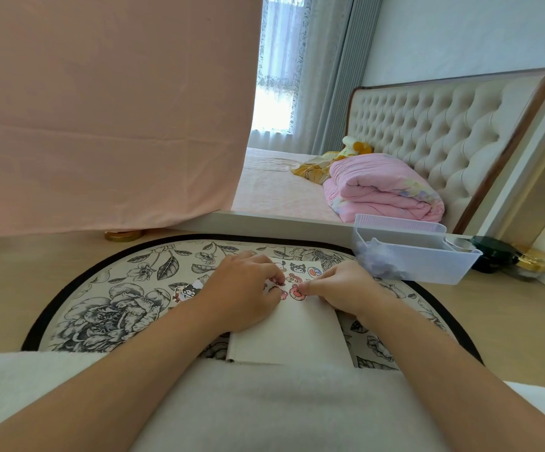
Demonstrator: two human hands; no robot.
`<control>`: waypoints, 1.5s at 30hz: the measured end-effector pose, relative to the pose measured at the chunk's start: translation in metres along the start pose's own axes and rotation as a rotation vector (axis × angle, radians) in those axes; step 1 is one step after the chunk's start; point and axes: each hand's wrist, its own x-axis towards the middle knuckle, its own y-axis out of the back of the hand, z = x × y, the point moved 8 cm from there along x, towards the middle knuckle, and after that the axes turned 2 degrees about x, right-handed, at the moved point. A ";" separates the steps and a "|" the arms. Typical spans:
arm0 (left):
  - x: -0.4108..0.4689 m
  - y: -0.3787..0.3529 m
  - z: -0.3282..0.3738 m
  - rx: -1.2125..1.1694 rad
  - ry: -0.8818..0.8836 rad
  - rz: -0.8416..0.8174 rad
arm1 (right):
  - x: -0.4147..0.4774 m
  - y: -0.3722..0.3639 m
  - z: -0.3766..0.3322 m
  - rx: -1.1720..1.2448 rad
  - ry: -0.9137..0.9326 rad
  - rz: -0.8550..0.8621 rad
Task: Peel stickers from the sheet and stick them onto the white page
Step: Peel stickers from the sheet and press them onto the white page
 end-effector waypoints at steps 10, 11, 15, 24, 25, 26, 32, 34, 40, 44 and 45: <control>-0.001 0.003 0.011 -0.047 -0.103 0.025 | 0.001 0.000 -0.001 -0.131 0.033 0.114; -0.001 0.002 0.013 -0.070 -0.130 0.012 | 0.000 0.000 -0.003 -0.161 0.050 0.123; -0.003 -0.001 0.018 -0.070 -0.184 -0.029 | -0.006 0.002 -0.012 -0.246 0.107 0.155; -0.005 -0.004 0.020 0.062 -0.211 -0.037 | -0.035 0.020 -0.030 -0.495 0.253 0.197; -0.005 -0.003 0.021 0.070 -0.215 -0.042 | -0.038 0.019 -0.031 -0.504 0.292 0.190; -0.006 -0.003 0.022 0.075 -0.218 -0.047 | -0.043 0.016 -0.032 -0.530 0.334 0.168; -0.005 -0.008 0.022 0.103 -0.201 -0.082 | -0.058 -0.010 -0.021 -0.787 0.505 0.045; -0.007 -0.012 0.023 0.141 -0.210 -0.121 | -0.062 -0.011 -0.022 -0.839 0.535 0.061; -0.011 -0.021 0.028 0.280 -0.220 -0.226 | -0.064 -0.013 -0.019 -0.856 0.556 0.097; -0.011 -0.020 0.031 0.302 -0.197 -0.210 | -0.068 -0.008 -0.017 -0.819 0.557 0.127; -0.011 -0.019 0.032 0.290 -0.197 -0.196 | -0.068 -0.007 -0.017 -0.818 0.560 0.134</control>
